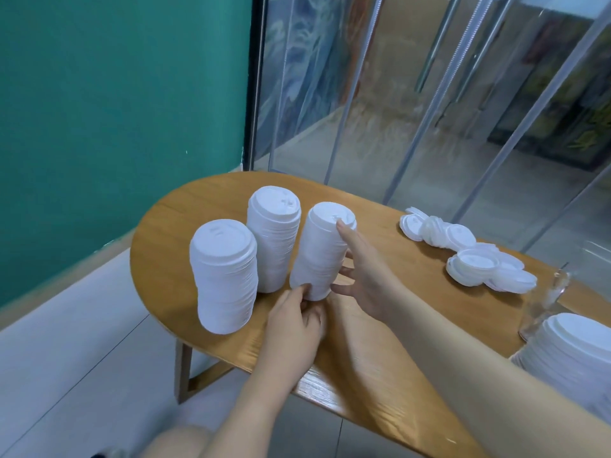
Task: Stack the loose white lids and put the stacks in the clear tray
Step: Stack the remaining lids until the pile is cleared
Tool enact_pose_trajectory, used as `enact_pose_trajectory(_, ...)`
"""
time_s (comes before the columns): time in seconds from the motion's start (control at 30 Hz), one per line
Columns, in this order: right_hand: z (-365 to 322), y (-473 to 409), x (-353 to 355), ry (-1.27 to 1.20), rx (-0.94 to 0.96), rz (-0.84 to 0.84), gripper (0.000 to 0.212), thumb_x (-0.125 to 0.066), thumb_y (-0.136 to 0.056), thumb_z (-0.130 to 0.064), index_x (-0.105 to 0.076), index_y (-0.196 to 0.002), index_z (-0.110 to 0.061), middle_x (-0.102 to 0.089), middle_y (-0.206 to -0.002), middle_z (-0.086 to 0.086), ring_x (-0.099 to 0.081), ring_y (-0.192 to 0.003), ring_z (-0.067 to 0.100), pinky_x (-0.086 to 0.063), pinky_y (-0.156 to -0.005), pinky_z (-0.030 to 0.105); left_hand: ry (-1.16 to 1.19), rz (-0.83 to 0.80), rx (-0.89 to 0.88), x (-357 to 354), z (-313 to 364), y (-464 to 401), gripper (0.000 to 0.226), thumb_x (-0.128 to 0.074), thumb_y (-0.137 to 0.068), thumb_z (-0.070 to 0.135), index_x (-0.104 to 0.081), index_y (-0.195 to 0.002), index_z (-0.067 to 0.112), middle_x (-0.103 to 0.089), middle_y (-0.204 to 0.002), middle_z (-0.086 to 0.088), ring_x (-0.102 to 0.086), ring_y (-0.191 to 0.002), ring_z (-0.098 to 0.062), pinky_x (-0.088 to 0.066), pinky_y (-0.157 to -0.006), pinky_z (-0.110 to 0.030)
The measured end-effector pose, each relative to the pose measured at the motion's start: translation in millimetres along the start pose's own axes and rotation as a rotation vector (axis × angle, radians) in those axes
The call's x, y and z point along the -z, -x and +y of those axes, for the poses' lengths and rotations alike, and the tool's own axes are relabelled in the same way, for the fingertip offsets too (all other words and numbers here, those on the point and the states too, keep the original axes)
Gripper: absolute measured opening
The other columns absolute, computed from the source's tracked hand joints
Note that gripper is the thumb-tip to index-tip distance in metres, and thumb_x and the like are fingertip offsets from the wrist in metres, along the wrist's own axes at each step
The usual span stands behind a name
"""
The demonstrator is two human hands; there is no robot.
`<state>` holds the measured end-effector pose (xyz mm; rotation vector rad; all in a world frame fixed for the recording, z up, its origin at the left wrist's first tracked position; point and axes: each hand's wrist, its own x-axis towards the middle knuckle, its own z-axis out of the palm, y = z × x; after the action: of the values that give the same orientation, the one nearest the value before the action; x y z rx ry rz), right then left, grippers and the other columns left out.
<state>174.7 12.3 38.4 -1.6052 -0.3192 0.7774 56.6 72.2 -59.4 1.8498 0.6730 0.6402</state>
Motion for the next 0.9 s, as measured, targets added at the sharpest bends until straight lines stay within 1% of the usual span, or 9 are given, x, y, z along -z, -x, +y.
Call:
enact_pose_trajectory(0.13,3.7,5.9,14.4,0.135,0.098,0.084,0.094,-0.067,-0.079,-0.074,-0.035,-0.156,-0.033,-0.048,-0.149,-0.011,-0.048,-0.136,0.017,-0.047,-0.104,0.046,-0.056,-0.04,-0.033,5.5,0.7,3.1,0.047,-0.061,-0.096,0.011,-0.058,-0.142,0.018,-0.06,-0.123,0.01,-0.058,-0.113,-0.01,-0.047,-0.103,-0.028)
enact_pose_trajectory(0.23,24.2,22.7,56.1,0.408,0.269,0.315,0.075,-0.068,-0.095,-0.049,-0.035,-0.157,-0.023,-0.047,-0.147,-0.007,-0.049,-0.13,0.012,-0.041,-0.104,0.026,-0.132,-0.108,-0.123,5.3,1.3,6.7,0.044,-0.064,-0.096,0.015,-0.06,-0.139,0.022,-0.06,-0.125,0.014,-0.057,-0.116,-0.004,-0.042,-0.102,-0.019)
enact_pose_trajectory(0.3,50.3,37.1,88.7,0.619,0.24,0.392,0.067,-0.066,-0.098,-0.042,-0.038,-0.154,-0.02,-0.042,-0.152,-0.007,-0.05,-0.127,0.01,-0.04,-0.099,0.018,-0.193,-0.164,-0.186,2.3,3.5,6.4,0.04,-0.065,-0.096,0.019,-0.062,-0.136,0.025,-0.061,-0.123,0.016,-0.058,-0.115,-0.002,-0.039,-0.097,-0.011)
enact_pose_trajectory(0.37,80.0,45.9,115.2,0.838,0.114,0.387,0.073,-0.06,-0.099,-0.049,-0.031,-0.159,-0.017,-0.033,-0.162,0.001,-0.041,-0.142,0.018,-0.037,-0.115,0.031,-0.232,-0.231,-0.221,-5.6,6.9,2.6,0.038,-0.064,-0.098,0.022,-0.062,-0.136,0.025,-0.062,-0.123,0.016,-0.058,-0.113,0.0,-0.038,-0.094,-0.005)
enact_pose_trajectory(0.43,100.5,54.1,130.6,1.069,0.005,0.37,0.08,-0.048,-0.102,-0.058,-0.021,-0.163,-0.014,-0.018,-0.17,0.005,-0.018,-0.157,0.021,-0.019,-0.127,0.038,-0.224,-0.293,-0.231,-20.2,13.2,-4.1,0.036,-0.063,-0.099,0.023,-0.063,-0.134,0.026,-0.063,-0.121,0.016,-0.059,-0.111,0.004,-0.041,-0.097,-0.006)
enact_pose_trajectory(0.6,115.7,62.3,148.8,1.251,0.015,0.365,0.089,-0.023,-0.1,-0.072,0.0,-0.166,-0.015,0.007,-0.174,0.004,0.012,-0.159,0.019,0.007,-0.127,0.035,-0.21,-0.436,-0.283,-77.0,31.2,-38.5,0.033,-0.064,-0.1,0.014,-0.065,-0.132,0.021,-0.064,-0.123,0.011,-0.051,-0.105,0.026,-0.035,-0.088,0.004)
enact_pose_trajectory(0.77,125.7,58.7,162.1,1.248,0.055,0.368,0.1,-0.003,-0.089,-0.08,0.003,-0.165,-0.017,0.011,-0.173,0.003,0.019,-0.158,0.017,0.02,-0.12,0.03,-0.149,-0.554,-0.296,-155.4,50.2,-92.4,0.034,-0.066,-0.099,0.015,-0.066,-0.131,0.028,-0.066,-0.124,0.007,-0.061,-0.116,-0.001,-0.045,-0.097,-0.009)
enact_pose_trajectory(0.83,128.5,56.5,164.4,1.232,0.058,0.361,0.096,-0.008,-0.092,-0.079,0.006,-0.165,-0.018,0.016,-0.172,0.005,0.023,-0.157,0.017,0.021,-0.121,0.031,-0.164,-0.54,-0.374,-190.2,63.0,-115.2,0.037,-0.065,-0.099,0.014,-0.064,-0.133,0.028,-0.062,-0.128,0.005,-0.058,-0.116,-0.006,-0.043,-0.093,-0.009)
enact_pose_trajectory(0.9,129.4,54.1,168.5,1.23,0.051,0.341,0.097,-0.006,-0.09,-0.078,0.008,-0.165,-0.018,0.018,-0.172,0.006,0.024,-0.156,0.018,0.02,-0.123,0.034,-0.183,-0.514,-0.496,-222.6,75.7,-133.8,0.039,-0.065,-0.098,0.013,-0.063,-0.136,0.022,-0.058,-0.133,0.003,-0.055,-0.119,-0.01,-0.042,-0.102,-0.019)
